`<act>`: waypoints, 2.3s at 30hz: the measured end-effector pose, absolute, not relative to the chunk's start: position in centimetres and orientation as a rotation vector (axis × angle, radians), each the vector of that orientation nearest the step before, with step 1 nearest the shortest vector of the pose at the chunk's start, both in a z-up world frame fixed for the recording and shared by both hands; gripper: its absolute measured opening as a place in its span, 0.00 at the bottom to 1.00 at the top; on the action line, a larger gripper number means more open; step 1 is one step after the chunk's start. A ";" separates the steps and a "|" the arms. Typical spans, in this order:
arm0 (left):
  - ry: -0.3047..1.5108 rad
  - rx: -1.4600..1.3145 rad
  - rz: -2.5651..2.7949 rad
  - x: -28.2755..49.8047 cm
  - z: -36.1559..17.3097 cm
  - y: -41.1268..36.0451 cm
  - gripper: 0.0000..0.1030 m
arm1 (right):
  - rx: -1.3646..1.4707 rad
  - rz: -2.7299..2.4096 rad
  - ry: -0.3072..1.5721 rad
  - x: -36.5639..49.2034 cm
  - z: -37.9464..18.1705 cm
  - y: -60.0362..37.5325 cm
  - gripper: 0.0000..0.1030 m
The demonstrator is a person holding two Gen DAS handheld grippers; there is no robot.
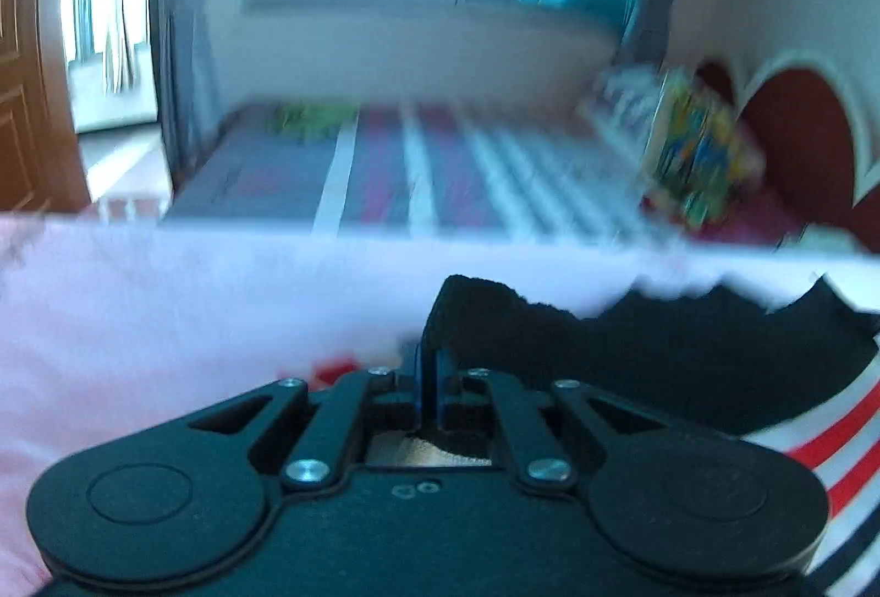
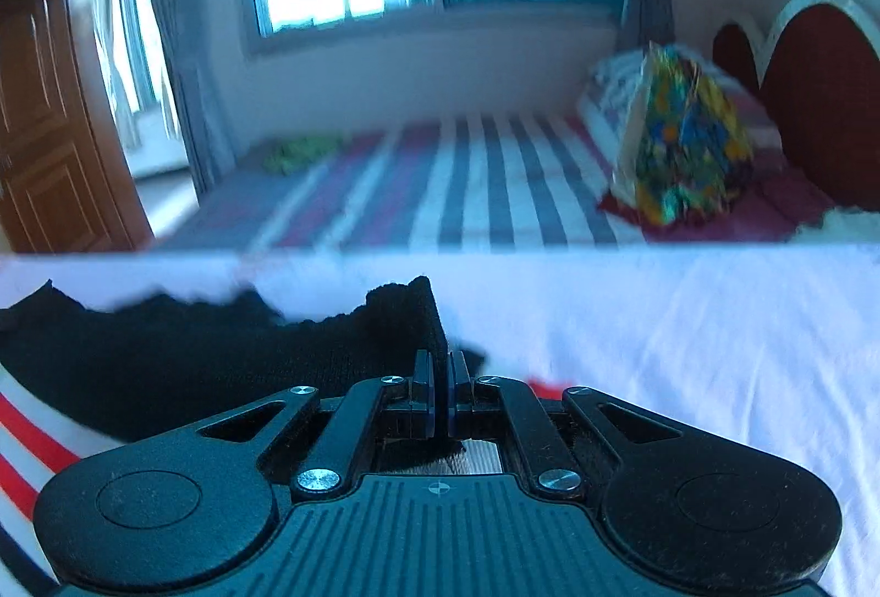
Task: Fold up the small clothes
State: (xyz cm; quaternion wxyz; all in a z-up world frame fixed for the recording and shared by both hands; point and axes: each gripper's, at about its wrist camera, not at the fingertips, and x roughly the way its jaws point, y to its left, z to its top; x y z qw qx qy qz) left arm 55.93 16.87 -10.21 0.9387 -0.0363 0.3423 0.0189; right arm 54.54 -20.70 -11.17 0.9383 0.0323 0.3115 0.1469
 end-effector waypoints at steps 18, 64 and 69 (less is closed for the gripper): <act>0.602 -0.199 0.041 53.6 -8.2 17.2 0.73 | -0.053 0.336 0.491 50.8 -8.7 -18.5 0.57; 0.677 0.013 0.041 42.3 -8.9 10.4 0.77 | 0.012 0.296 0.645 38.3 -8.1 -20.0 0.52; 0.654 -0.028 -0.065 40.0 -8.6 6.3 0.77 | -0.002 0.302 0.688 35.5 -8.3 -18.2 0.52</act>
